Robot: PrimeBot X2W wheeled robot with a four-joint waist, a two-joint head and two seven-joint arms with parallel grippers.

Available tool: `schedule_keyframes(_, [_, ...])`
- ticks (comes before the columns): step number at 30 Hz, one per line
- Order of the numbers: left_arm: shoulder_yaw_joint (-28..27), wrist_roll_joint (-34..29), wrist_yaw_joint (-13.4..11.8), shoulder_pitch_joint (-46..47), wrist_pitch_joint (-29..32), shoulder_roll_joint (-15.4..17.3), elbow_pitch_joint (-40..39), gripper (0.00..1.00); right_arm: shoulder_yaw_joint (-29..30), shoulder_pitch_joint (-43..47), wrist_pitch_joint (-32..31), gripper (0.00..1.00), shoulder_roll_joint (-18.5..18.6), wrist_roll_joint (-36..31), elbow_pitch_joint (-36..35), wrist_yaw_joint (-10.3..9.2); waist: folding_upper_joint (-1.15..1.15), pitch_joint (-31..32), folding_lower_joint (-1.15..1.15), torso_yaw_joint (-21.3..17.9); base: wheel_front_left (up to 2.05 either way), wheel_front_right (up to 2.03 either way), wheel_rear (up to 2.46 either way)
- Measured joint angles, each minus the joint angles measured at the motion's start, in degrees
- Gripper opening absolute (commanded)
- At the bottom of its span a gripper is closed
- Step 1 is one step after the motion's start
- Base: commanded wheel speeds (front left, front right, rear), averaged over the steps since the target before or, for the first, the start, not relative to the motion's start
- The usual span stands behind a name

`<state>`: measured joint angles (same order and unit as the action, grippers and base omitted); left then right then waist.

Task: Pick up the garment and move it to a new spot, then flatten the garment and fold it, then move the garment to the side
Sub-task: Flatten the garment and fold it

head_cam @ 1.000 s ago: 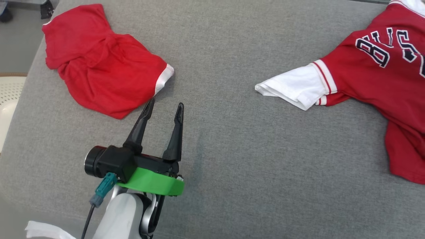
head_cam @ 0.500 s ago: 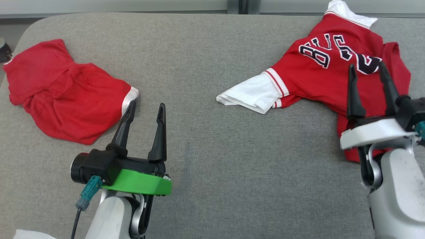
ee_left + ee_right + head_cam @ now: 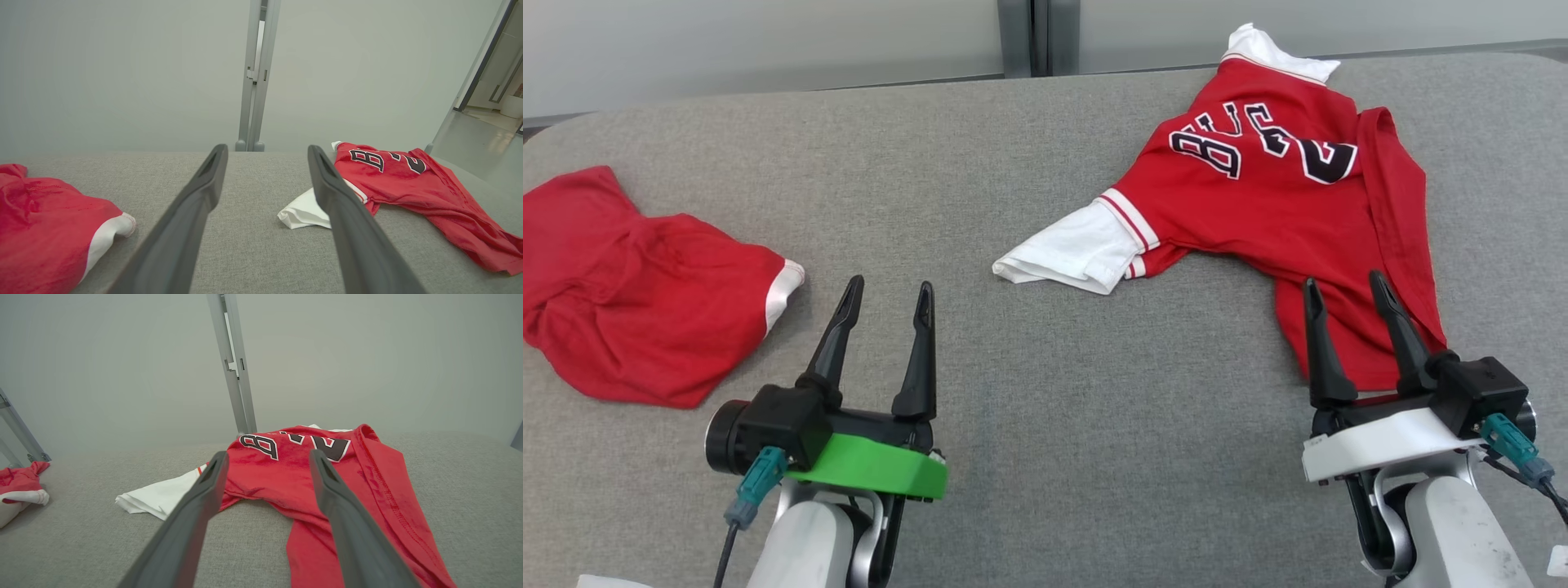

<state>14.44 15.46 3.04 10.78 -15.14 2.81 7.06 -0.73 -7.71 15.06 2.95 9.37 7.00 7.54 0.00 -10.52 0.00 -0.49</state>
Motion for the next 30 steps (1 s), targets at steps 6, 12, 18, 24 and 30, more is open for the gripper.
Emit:
schedule_keyframes(6, [0.99, 0.16, 0.55, 0.04, 0.0, 0.0, 0.31, 1.0, -4.04, -1.68, 0.0, 1.0, -0.04, -0.27, 3.56, 0.0, 0.0, -0.45, 0.0, 1.16, 0.0, 0.0, 0.0])
schedule_keyframes(12, [2.6, 1.14, 0.58, 0.11, 0.0, 0.01, 0.79, 1.0, -9.32, -5.93, -1.1, 1.0, 0.83, 1.82, 12.27, 0.0, 0.0, -1.27, 0.0, 4.87, 0.0, 0.0, 0.0])
schedule_keyframes(18, [3.49, 2.14, 0.53, 0.21, 0.0, 0.02, 0.82, 1.0, -9.24, -11.07, -1.88, 1.0, 1.53, 3.75, 20.7, 0.0, 0.0, -2.33, 0.0, 9.92, 0.0, 0.0, 0.0])
schedule_keyframes(24, [3.81, 2.68, 0.23, 0.19, 0.0, 0.03, 0.82, 1.0, -9.03, -14.8, -1.78, 1.0, 3.08, 1.12, 27.5, -0.01, 0.0, -3.36, 0.0, 15.13, 0.0, 0.0, 0.0])
schedule_keyframes(30, [4.17, 3.18, -0.02, 0.19, 0.0, 0.03, 0.71, 1.0, -4.74, -17.33, -0.58, 1.0, 3.9, -7.81, 31.31, 0.0, 0.0, -4.25, 0.0, 18.96, 0.0, 0.0, 0.0])
